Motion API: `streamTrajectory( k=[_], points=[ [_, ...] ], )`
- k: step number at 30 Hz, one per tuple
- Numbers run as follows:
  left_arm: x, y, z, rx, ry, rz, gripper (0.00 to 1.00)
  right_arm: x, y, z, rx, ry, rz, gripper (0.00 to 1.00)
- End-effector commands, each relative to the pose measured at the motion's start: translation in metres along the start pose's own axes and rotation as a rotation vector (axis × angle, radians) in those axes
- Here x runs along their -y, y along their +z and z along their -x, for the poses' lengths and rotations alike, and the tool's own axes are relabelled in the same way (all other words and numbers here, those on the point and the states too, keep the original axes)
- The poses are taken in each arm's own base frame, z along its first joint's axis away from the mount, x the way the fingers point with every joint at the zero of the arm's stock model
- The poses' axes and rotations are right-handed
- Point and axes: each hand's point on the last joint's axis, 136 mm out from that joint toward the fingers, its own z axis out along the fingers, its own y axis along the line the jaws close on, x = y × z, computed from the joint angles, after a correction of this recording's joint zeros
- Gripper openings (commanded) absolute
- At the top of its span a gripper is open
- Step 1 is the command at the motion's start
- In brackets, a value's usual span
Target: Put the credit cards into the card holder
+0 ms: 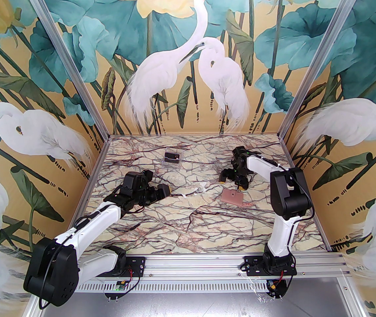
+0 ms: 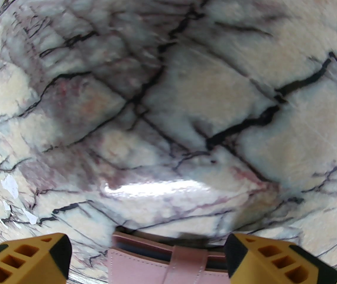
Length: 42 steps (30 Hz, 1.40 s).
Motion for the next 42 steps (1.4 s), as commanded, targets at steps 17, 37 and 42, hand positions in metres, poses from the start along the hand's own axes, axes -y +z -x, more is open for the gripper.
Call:
streamTrajectory(
  k=[17, 37, 42],
  points=[
    [-0.002, 0.012, -0.021, -0.038, -0.01, -0.035, 0.86, -0.065, -0.013, -0.127, -0.065, -0.072, 0.207, 0.95],
    [0.01, 0.02, -0.031, -0.066, 0.007, -0.039, 0.84, 0.004, 0.002, -0.064, -0.014, 0.041, -0.014, 0.9],
    [0.01, 0.024, -0.033, -0.077, 0.005, -0.037, 0.84, -0.007, 0.009, -0.074, -0.057, 0.044, 0.038, 0.86]
  ],
)
